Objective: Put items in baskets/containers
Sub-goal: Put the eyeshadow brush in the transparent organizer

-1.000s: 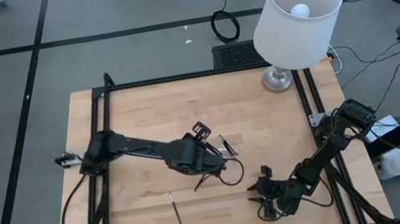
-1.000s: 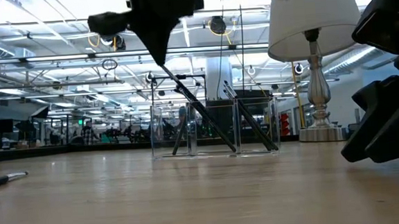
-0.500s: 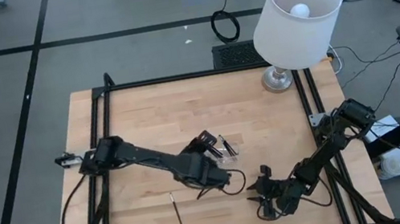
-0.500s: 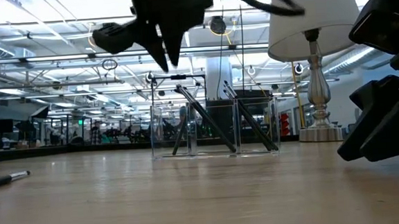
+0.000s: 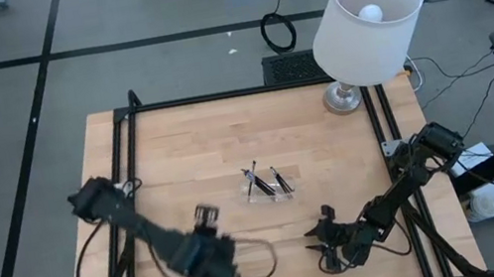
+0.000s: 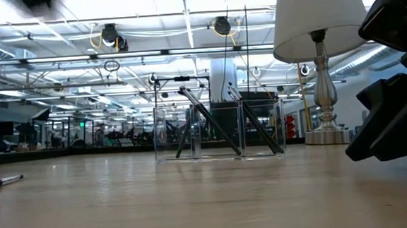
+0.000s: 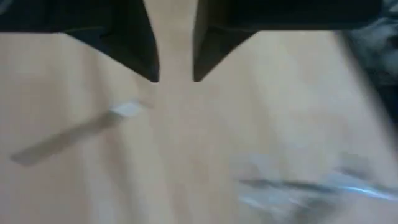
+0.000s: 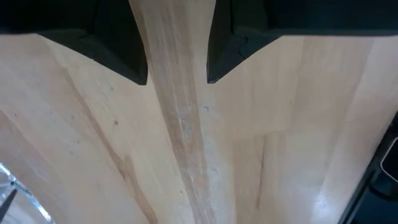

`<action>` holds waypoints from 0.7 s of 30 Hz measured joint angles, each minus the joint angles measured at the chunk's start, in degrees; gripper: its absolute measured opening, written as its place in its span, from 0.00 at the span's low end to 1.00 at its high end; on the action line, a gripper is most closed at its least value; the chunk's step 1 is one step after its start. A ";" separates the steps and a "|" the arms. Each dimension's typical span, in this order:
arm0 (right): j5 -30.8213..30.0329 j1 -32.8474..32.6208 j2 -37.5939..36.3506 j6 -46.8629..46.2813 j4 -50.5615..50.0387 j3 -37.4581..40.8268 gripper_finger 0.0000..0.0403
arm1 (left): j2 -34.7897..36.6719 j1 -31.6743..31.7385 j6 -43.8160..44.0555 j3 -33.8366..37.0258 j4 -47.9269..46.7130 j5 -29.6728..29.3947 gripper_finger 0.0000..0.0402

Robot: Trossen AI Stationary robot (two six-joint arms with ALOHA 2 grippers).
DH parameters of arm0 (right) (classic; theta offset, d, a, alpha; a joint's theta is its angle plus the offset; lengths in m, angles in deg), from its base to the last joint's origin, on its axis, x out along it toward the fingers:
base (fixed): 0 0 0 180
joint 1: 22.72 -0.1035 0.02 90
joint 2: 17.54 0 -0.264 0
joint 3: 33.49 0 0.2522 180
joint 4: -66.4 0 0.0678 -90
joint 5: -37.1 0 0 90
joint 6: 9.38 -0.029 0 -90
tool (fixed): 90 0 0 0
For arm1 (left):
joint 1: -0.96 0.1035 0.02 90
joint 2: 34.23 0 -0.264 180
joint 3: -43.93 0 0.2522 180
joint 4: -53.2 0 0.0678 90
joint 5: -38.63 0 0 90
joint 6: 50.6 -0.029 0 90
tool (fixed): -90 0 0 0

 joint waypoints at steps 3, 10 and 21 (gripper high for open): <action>-0.13 0.00 0.00 1.74 1.30 0.00 0.39 | -0.20 -4.59 7.10 6.39 2.39 9.96 0.09; -0.17 0.00 0.00 2.59 2.36 0.00 0.39 | -0.24 -11.55 16.37 20.25 21.05 18.58 0.01; -0.21 0.81 0.00 3.41 1.02 0.01 0.39 | -0.22 -9.85 15.30 32.61 42.40 15.93 0.02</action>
